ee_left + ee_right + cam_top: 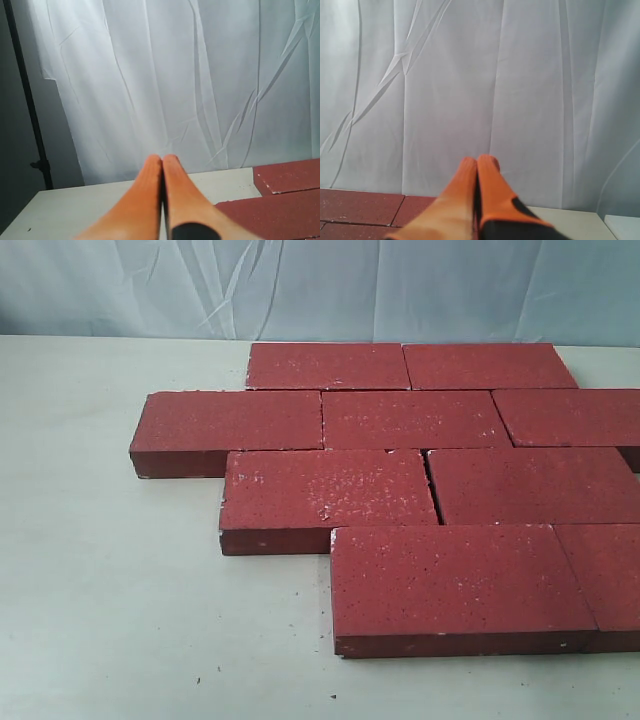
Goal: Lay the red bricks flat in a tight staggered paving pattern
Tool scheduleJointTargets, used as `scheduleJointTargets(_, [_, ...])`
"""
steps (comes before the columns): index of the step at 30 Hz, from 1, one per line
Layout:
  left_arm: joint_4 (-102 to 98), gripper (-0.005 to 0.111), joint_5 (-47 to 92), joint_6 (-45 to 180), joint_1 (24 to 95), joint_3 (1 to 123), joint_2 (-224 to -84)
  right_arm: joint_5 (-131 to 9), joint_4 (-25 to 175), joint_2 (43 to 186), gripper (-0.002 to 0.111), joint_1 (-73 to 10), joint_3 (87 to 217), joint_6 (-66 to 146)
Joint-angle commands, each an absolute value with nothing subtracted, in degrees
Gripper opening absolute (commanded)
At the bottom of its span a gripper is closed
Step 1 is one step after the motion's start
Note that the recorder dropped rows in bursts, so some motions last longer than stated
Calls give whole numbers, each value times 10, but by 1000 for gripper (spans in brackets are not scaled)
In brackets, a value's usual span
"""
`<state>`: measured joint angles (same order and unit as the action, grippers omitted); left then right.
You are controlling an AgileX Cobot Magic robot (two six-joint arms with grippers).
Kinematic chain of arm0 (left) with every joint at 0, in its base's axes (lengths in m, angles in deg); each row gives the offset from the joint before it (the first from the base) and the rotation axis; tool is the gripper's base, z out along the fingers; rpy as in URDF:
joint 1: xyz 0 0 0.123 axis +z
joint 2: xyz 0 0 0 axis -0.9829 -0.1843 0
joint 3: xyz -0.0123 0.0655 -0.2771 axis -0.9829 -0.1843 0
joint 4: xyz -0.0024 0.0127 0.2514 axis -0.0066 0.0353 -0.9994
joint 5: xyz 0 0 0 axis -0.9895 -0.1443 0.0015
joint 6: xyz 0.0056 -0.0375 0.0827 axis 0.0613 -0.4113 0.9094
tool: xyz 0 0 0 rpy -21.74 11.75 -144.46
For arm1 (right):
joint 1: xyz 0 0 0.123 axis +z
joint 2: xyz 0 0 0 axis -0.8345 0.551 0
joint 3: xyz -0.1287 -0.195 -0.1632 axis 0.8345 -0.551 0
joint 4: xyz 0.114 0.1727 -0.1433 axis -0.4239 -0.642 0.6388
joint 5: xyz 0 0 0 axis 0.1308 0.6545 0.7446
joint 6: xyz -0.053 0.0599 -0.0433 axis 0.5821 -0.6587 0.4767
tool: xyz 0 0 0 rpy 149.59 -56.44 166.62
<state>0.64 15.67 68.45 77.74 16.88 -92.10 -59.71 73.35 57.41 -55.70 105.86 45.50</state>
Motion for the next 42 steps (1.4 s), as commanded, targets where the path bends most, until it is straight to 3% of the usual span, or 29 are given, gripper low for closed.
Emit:
scheduleJointTargets(1, [4, 0, 176, 682, 775, 131, -899, -600, 736, 571, -1, -559, 1057, 453])
scheduleJointTargets(17, [-23, 0, 195, 611, 776, 14, -843, -600, 736, 571, -1, -559, 1057, 453])
scheduleJointTargets(42, [-23, 0, 93, 611, 792, 13, -843, -600, 736, 571, -1, -559, 1057, 453])
